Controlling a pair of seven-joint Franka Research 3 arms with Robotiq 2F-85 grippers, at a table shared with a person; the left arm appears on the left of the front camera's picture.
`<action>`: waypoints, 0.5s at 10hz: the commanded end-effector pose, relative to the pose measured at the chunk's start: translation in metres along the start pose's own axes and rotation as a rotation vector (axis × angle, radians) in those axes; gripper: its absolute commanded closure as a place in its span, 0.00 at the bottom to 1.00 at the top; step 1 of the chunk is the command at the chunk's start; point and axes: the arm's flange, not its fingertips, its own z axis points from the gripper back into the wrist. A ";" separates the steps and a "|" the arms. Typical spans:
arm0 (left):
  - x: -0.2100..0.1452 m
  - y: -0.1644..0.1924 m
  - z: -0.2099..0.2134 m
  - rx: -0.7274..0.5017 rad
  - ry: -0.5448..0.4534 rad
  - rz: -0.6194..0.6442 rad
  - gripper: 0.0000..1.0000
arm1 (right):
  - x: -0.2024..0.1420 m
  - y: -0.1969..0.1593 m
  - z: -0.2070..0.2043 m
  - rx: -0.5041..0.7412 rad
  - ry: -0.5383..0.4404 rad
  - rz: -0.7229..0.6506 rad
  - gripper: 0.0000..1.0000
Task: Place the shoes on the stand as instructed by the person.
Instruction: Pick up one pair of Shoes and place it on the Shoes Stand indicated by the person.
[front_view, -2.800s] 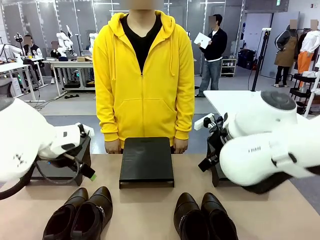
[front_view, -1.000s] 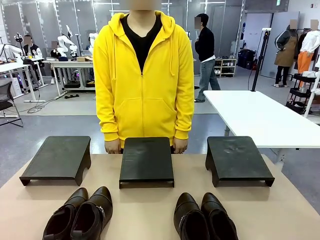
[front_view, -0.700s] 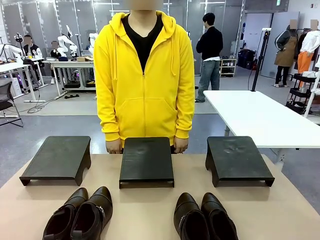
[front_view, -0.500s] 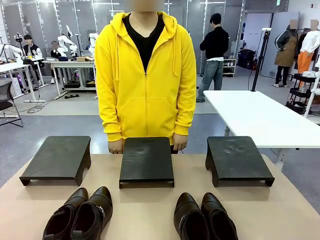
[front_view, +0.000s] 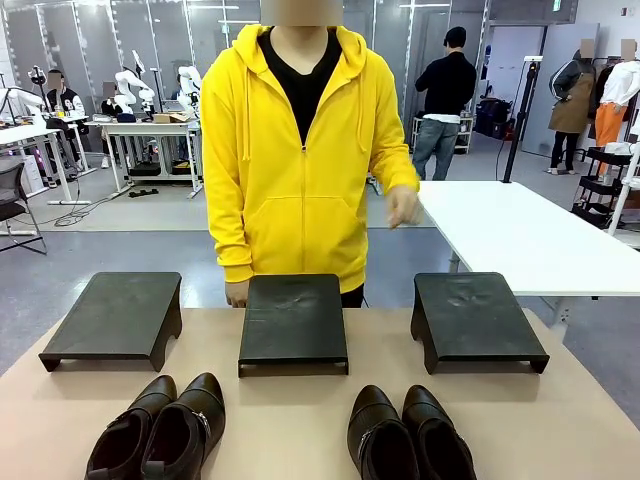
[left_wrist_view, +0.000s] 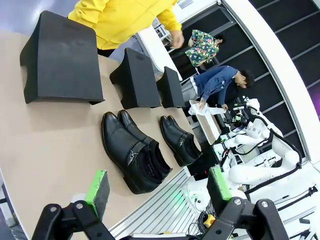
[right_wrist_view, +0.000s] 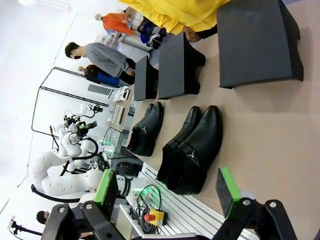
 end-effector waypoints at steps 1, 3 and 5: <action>0.001 0.000 0.001 -0.010 -0.008 -0.007 0.00 | 0.001 0.003 0.000 0.010 -0.003 -0.004 0.00; 0.001 0.000 0.001 -0.010 -0.008 -0.007 0.00 | 0.001 0.003 0.000 0.010 -0.003 -0.004 0.00; 0.001 0.000 0.001 -0.010 -0.008 -0.007 0.00 | 0.001 0.003 0.000 0.010 -0.003 -0.004 0.00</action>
